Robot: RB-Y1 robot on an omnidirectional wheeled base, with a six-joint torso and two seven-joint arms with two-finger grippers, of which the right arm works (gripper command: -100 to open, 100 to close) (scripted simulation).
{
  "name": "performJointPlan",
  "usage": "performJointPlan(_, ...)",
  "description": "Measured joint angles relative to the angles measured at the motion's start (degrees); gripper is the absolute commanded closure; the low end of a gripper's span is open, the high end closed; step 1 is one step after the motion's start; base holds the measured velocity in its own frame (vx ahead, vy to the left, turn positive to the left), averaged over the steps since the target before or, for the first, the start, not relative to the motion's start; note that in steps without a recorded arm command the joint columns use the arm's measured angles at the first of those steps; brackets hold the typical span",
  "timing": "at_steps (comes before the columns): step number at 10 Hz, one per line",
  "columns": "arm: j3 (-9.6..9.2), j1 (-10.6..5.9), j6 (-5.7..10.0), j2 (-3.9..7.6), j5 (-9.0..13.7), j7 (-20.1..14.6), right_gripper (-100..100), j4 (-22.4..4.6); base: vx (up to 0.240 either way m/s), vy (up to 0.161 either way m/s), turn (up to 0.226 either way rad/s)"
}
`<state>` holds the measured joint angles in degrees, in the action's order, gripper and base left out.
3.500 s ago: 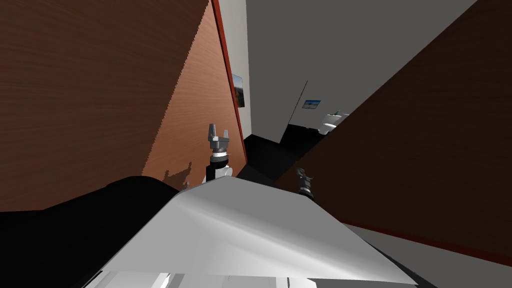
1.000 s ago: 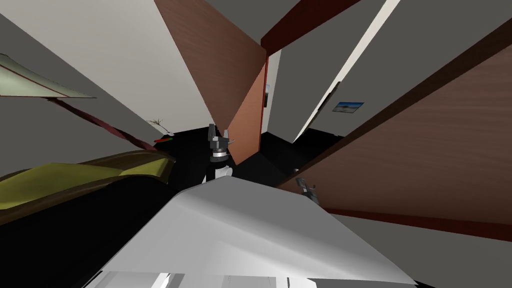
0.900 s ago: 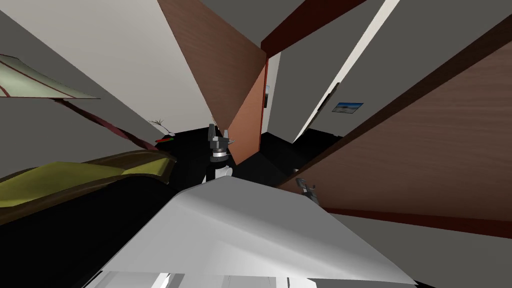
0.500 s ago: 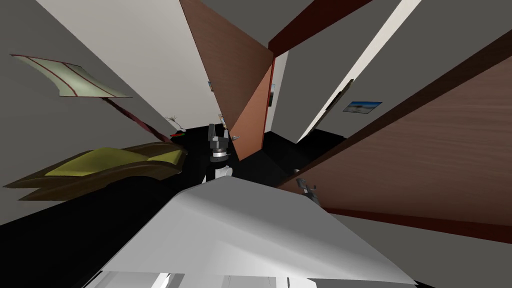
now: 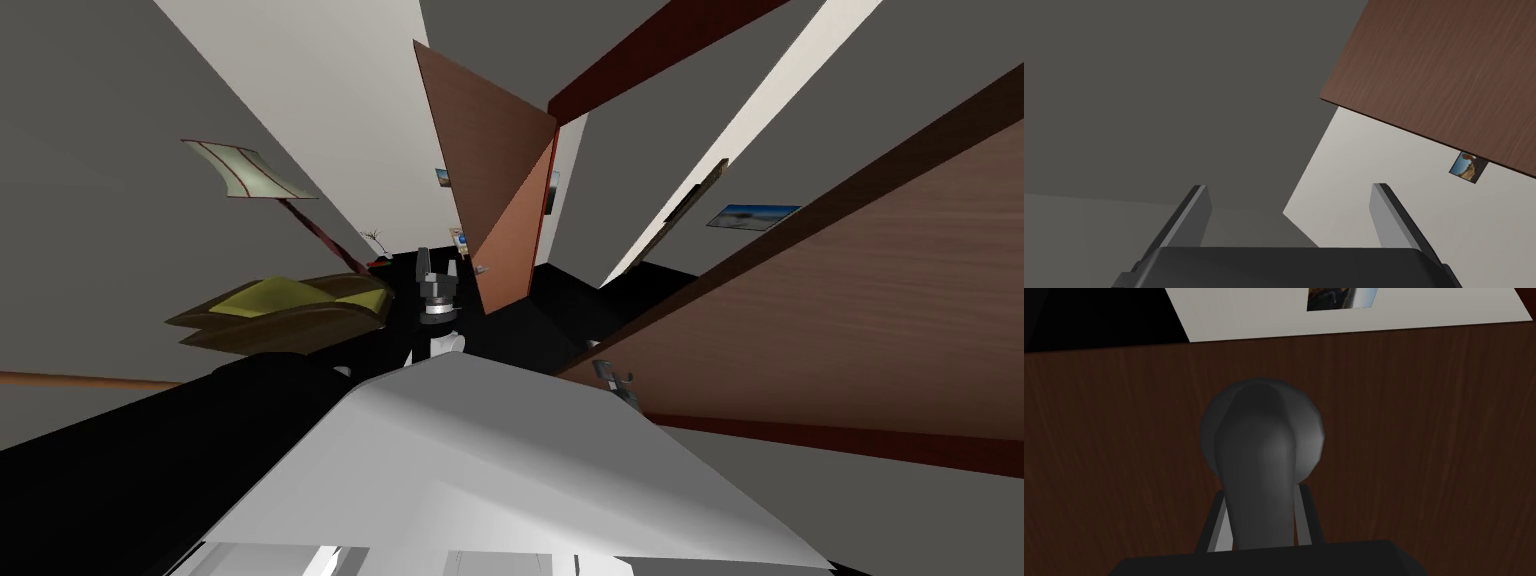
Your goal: Pull the door open
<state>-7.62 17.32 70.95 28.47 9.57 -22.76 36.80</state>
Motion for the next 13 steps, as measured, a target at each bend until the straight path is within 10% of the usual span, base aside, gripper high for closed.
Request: performJointPlan(13, -1.61, -1.04, 3.83, 0.87, -0.1, -1.07, 100, -3.95, -0.182, -0.042, 0.132)
